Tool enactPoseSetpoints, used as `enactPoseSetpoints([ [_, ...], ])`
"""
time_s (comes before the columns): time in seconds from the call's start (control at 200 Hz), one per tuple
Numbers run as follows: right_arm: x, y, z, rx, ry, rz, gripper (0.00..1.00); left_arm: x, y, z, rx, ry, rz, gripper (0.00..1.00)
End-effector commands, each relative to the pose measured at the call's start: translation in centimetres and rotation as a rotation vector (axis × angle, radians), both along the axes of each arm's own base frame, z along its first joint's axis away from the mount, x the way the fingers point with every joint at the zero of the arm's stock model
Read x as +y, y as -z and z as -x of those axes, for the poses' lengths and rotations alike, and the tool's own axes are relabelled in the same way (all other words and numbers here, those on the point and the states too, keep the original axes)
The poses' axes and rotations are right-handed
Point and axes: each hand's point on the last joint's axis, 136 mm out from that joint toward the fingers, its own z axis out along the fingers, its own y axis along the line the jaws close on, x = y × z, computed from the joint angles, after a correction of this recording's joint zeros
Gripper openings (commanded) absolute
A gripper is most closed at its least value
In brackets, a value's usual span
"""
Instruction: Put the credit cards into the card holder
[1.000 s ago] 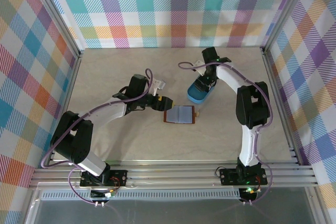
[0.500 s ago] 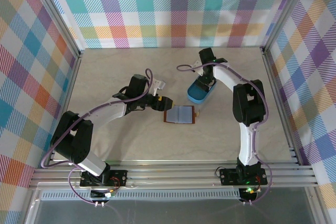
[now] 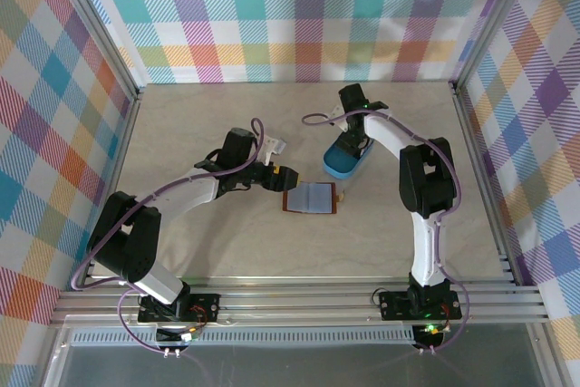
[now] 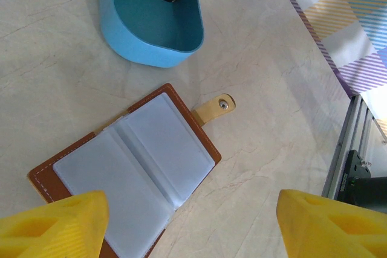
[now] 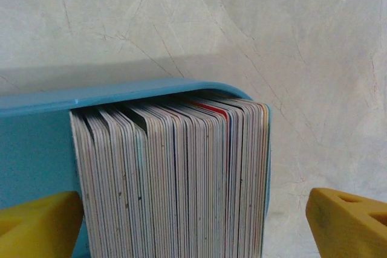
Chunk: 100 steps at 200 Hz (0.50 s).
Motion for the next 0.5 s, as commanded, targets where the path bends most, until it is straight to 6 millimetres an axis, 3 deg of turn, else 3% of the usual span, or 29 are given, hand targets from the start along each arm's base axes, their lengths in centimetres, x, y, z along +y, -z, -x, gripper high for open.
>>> enactPoseSetpoints([
  [0.0, -0.1, -2.6, -1.3, -0.082, 0.011, -0.003, 0.88, -0.1, -0.7, -0.6, -0.024, 0.014, 0.003, 0.74],
  [0.315, 0.1, -3.3, -0.8, -0.079, 0.009, -0.017, 0.75, -0.1, -0.5, -0.6, -0.019, 0.01, -0.002, 0.74],
  [0.495, 0.4, -3.8, -0.6, -0.086, 0.002, -0.02, 0.72, -0.1, -0.4, -0.7, -0.015, 0.008, -0.006, 0.74],
])
